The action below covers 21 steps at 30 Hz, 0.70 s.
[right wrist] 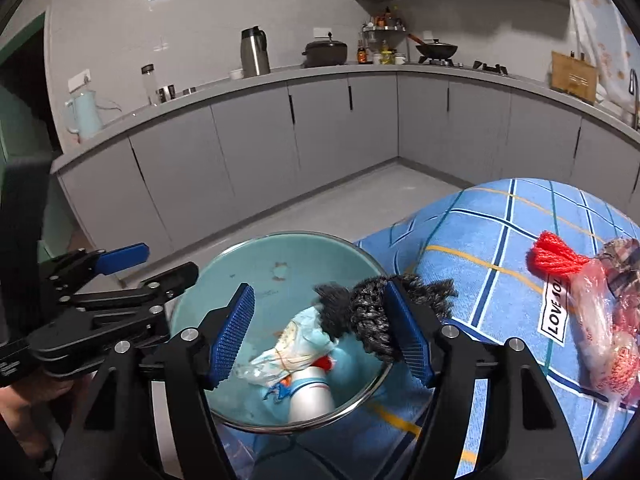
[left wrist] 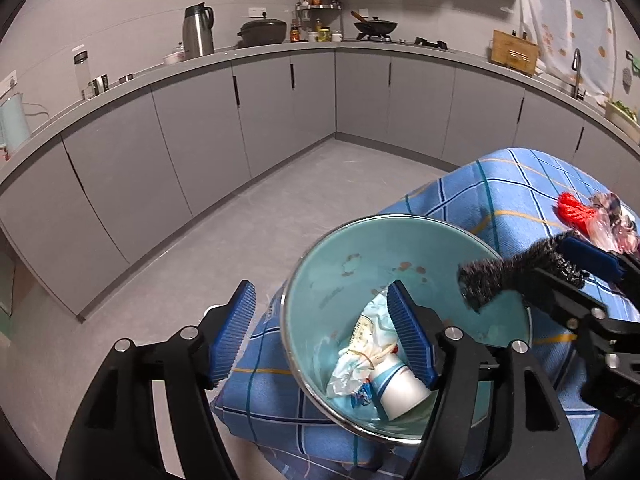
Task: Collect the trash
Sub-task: 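Open both grippers to drop the bag and net into the bucket, then move both grippers back toward the remaining trash on the table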
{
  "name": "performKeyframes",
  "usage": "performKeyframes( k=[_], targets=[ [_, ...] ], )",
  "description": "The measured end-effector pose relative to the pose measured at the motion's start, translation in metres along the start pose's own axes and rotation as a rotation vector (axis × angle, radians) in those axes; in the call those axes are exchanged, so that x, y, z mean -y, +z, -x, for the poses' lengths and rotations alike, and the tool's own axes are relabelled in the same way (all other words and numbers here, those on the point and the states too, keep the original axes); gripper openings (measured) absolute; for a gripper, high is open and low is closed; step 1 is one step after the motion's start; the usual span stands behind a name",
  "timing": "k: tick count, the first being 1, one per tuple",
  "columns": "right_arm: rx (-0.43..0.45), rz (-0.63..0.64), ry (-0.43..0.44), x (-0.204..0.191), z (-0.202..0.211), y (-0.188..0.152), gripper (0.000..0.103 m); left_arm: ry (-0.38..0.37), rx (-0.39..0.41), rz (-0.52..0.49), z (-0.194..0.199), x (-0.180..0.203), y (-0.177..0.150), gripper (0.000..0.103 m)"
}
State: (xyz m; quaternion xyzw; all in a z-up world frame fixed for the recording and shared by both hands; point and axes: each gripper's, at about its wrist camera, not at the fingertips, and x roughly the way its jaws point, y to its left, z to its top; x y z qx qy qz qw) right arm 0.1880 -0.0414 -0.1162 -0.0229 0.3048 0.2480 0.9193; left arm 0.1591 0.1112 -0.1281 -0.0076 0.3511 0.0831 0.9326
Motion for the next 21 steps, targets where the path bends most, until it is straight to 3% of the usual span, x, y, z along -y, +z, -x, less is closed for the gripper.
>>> performKeyframes(
  k=[2,4,11,21],
  targets=[
    [0.006,0.022,-0.013,-0.003,0.003,0.002,0.073,0.007,0.001,0.007,0.0,-0.003,0.0,0.072],
    [0.007,0.003,0.024,-0.003,0.006,0.005,0.073,0.007,0.004,0.013,0.001,-0.005,0.001,0.072],
    [0.039,0.002,0.012,-0.001,0.016,0.007,0.074,-0.005,0.013,0.008,0.004,-0.002,0.002,0.072],
    [0.053,-0.043,-0.131,0.037,0.043,-0.009,0.074,-0.039,0.02,-0.031,0.013,0.023,-0.001,0.077]
  ],
)
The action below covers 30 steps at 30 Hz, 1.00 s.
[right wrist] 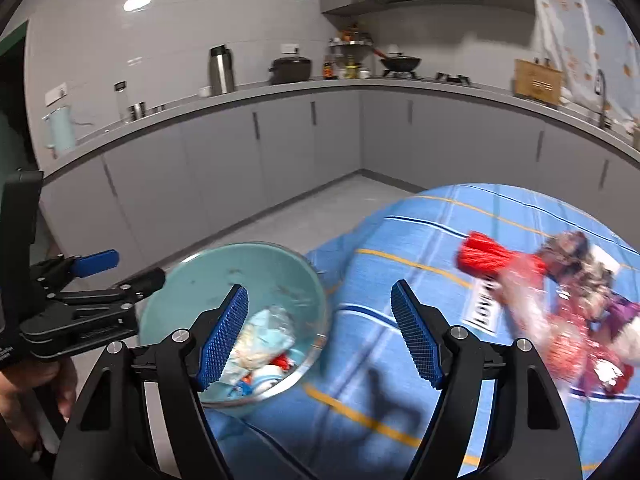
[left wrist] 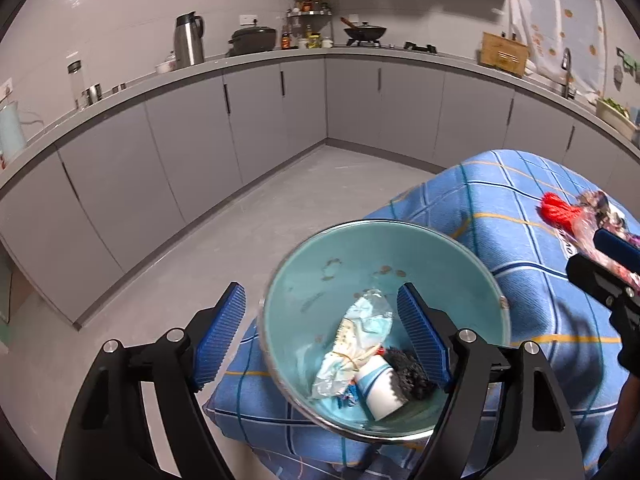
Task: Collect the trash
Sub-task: 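Move both grippers back toward the remaining trash on the table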
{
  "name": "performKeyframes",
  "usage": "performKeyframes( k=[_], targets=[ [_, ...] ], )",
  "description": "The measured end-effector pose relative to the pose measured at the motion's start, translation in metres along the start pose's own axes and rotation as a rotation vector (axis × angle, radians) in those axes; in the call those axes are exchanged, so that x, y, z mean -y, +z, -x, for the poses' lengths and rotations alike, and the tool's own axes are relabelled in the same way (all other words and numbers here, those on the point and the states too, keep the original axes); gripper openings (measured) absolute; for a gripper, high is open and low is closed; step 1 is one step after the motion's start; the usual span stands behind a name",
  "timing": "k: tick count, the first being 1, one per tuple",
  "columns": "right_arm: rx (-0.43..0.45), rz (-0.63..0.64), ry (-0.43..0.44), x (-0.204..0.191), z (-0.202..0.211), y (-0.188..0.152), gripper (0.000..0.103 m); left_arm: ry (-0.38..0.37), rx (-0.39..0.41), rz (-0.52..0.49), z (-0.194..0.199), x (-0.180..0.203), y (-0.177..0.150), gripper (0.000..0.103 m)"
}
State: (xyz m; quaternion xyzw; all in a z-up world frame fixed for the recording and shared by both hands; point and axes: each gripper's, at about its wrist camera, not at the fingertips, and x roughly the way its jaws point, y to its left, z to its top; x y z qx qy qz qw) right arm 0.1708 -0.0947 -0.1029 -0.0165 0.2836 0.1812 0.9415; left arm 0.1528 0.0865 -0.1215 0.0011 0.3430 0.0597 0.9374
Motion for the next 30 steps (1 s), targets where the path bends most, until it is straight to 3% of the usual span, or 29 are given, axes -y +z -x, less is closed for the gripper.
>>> performKeyframes(
  k=[19,30],
  targets=[
    [0.093,-0.198,-0.274,0.131,0.087,-0.034,0.074,-0.18,0.054,-0.25,0.023,0.155,0.014,0.084],
    [0.099,-0.309,-0.397,0.185,0.111,-0.057,0.074,-0.271,0.069,-0.351,0.028,0.231,0.014,0.085]
  ],
)
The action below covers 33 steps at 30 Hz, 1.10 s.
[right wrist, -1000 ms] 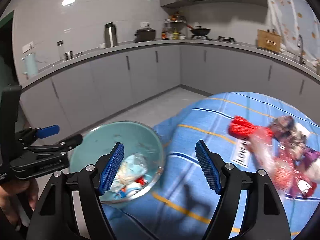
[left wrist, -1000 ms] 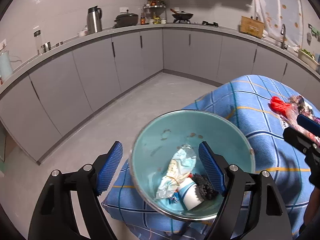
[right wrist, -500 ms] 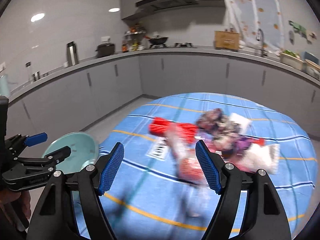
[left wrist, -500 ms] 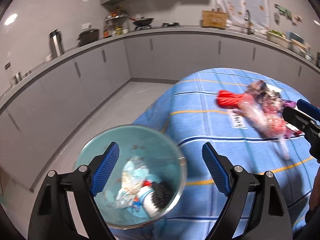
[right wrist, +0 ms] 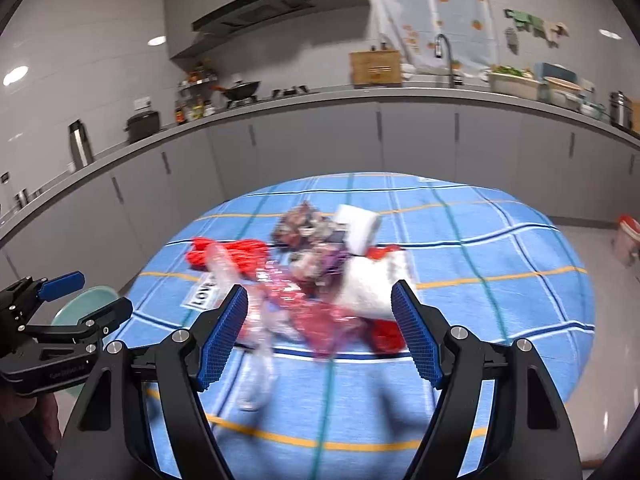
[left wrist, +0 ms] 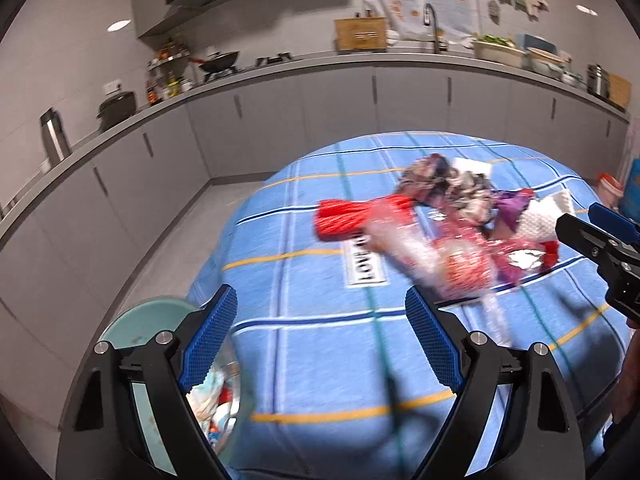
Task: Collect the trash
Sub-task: 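Move both grippers back toward the remaining trash on the table, then grasp the clear bag with red print with the left gripper while the right gripper grasps the white foam piece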
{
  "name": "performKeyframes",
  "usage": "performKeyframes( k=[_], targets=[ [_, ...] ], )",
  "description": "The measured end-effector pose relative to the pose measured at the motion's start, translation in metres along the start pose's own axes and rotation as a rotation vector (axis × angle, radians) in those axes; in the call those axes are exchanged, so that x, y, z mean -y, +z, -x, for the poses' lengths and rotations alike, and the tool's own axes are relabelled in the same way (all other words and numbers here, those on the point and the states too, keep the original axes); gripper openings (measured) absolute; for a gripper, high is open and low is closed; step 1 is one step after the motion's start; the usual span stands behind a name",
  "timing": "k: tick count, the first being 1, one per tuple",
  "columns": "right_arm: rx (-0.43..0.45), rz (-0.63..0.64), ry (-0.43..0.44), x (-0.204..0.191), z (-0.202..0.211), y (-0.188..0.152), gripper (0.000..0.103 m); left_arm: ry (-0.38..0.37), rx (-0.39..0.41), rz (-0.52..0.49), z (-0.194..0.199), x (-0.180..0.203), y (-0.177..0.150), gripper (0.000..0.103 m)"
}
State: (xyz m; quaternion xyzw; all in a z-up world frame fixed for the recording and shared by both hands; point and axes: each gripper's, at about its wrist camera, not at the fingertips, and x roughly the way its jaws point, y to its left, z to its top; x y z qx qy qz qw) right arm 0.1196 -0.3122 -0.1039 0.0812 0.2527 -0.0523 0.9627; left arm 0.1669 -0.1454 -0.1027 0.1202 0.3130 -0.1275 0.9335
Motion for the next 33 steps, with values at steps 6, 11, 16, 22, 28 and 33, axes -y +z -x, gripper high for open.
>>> performKeyframes(
  k=[6,11,16,22,28,33],
  targets=[
    [0.0,-0.034,-0.09,0.027,-0.001,-0.003,0.074,-0.052,0.0,-0.034,-0.016,0.036,0.014,0.085],
    [-0.003,-0.062,-0.111,0.044,-0.003,-0.008,0.074,-0.087,-0.023,-0.051,-0.034,0.061,0.021,0.085],
    [-0.001,-0.08,-0.111,0.054,-0.003,-0.012,0.074,-0.101,-0.05,-0.07,-0.05,0.077,0.022,0.085],
    [-0.006,-0.092,-0.108,0.057,-0.004,-0.013,0.074,-0.116,-0.081,-0.071,-0.065,0.083,0.017,0.084],
    [-0.015,-0.092,-0.107,0.055,-0.007,-0.013,0.074,-0.201,-0.117,-0.074,-0.068,0.083,0.013,0.046],
    [-0.016,-0.084,-0.108,0.052,-0.007,-0.011,0.074,-0.233,-0.118,-0.079,-0.061,0.079,0.012,0.036]
  ],
)
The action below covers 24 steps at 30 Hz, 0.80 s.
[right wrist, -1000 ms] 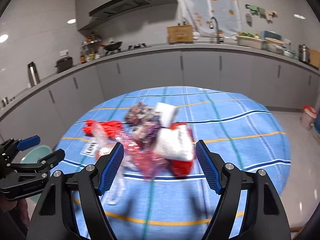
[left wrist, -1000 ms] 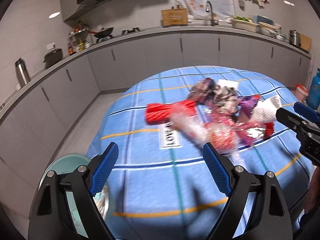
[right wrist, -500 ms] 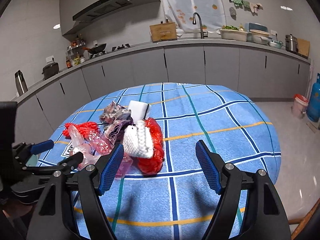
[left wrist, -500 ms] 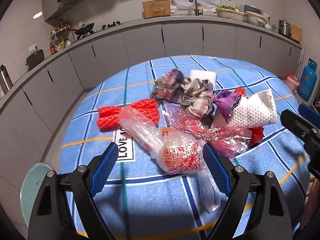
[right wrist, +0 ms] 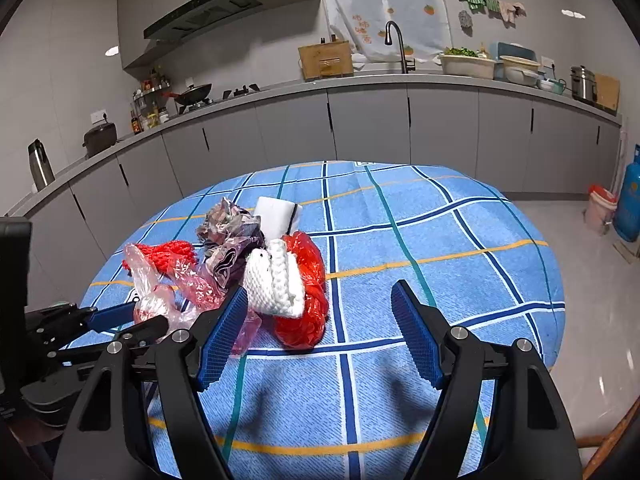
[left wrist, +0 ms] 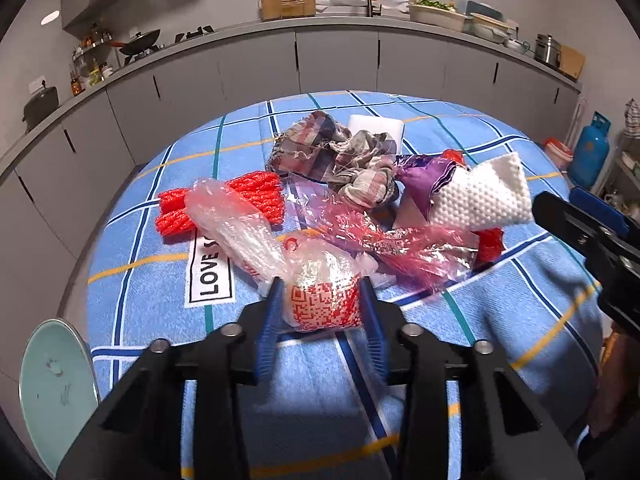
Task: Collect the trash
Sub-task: 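Grasp the clear bag with red print with the left gripper while the right gripper grasps the white foam piece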
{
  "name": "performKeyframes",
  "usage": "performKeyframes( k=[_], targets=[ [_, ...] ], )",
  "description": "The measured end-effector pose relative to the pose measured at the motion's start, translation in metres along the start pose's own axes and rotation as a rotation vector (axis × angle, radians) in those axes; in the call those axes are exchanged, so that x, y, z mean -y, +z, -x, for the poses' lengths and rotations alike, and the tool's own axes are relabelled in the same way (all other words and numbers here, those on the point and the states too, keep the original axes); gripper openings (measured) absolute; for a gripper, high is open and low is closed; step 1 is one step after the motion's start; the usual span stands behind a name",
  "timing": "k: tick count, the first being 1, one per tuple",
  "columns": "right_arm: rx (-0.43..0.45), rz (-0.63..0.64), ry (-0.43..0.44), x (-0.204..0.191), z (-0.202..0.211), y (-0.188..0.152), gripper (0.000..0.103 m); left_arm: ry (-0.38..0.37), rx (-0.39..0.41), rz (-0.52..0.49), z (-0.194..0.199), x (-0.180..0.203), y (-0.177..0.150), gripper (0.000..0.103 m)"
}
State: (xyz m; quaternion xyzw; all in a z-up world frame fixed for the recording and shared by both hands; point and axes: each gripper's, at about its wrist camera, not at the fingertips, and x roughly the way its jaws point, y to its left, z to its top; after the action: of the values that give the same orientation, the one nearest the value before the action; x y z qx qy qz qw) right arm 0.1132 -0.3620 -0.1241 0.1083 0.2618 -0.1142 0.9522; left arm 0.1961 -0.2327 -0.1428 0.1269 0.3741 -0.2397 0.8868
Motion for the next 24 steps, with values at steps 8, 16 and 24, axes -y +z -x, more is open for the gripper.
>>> performKeyframes(
  k=[8,16,24],
  targets=[
    [-0.017,0.035,-0.014,-0.012,-0.012,0.005,0.072,0.02,0.054,0.008,0.03,-0.012,-0.002,0.033],
    [-0.072,0.057,-0.003,-0.019,-0.032,0.007,0.047,0.047,0.089,0.015,0.046,-0.021,-0.002,0.032],
    [-0.067,0.07,0.04,-0.025,-0.019,0.004,0.013,0.046,0.104,0.028,0.057,-0.026,-0.006,0.032]
  ],
)
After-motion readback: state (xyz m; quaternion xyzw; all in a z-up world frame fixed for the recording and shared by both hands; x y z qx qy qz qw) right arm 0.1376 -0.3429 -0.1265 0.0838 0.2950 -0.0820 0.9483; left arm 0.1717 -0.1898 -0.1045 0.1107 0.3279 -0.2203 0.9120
